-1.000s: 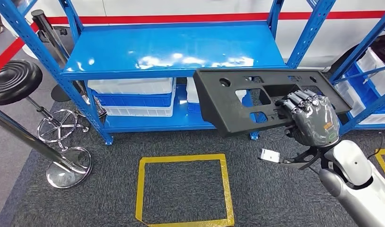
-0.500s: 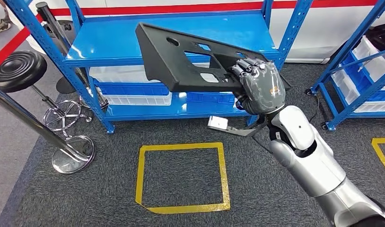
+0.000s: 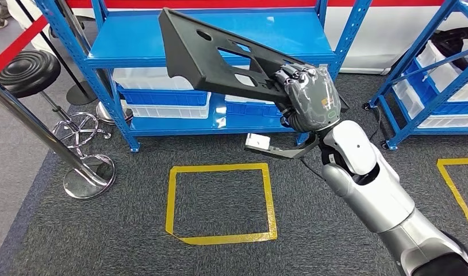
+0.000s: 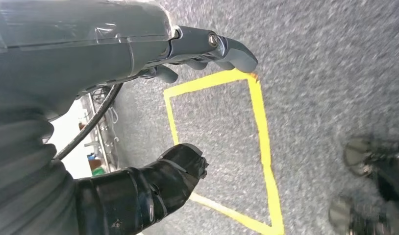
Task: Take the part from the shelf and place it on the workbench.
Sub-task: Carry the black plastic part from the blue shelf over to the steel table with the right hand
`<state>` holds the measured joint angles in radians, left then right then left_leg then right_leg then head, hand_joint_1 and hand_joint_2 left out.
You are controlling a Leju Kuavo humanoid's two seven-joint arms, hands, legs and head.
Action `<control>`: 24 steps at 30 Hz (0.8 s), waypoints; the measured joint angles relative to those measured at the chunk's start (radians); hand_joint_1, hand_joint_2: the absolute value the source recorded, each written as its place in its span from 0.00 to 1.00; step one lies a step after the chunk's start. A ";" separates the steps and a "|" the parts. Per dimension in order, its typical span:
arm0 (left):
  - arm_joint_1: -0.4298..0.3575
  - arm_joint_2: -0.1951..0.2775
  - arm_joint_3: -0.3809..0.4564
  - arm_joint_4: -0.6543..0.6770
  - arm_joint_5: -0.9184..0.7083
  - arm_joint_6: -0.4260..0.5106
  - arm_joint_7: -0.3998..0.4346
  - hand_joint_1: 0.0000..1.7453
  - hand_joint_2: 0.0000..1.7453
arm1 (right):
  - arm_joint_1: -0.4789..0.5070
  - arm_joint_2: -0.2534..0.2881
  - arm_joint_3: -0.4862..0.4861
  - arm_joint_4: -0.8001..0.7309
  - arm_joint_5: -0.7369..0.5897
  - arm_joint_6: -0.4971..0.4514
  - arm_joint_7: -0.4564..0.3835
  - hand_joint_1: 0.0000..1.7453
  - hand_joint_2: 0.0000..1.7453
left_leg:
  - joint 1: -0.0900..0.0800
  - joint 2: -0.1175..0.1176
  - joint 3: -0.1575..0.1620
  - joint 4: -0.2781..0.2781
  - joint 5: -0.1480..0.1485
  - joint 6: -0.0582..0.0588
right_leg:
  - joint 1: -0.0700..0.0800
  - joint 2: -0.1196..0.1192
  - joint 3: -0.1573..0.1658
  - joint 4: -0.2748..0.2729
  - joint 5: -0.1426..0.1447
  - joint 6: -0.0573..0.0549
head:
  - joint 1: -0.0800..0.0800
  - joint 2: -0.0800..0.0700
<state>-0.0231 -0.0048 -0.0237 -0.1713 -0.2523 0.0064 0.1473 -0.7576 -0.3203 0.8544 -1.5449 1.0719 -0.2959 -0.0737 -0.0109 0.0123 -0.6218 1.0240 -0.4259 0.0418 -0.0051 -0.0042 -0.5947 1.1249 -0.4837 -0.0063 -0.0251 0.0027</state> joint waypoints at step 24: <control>0.000 0.060 0.006 0.002 0.003 -0.051 0.079 0.00 1.00 | -0.070 0.260 0.103 0.139 0.034 0.001 0.065 1.00 1.00 | 0.029 -0.009 0.046 -0.012 -0.024 -0.022 | -0.020 -0.002 -0.148 0.103 -0.058 0.027 | -0.001 0.000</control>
<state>-0.0230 0.0552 -0.0177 -0.1698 -0.2495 -0.0442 0.2259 -0.8278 -0.0606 0.9571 -1.4062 1.1062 -0.2946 -0.0090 0.0176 0.0030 -0.5763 1.0123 -0.4502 0.0199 -0.0247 -0.0066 -0.7424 1.2280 -0.5415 0.0206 -0.0258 0.0027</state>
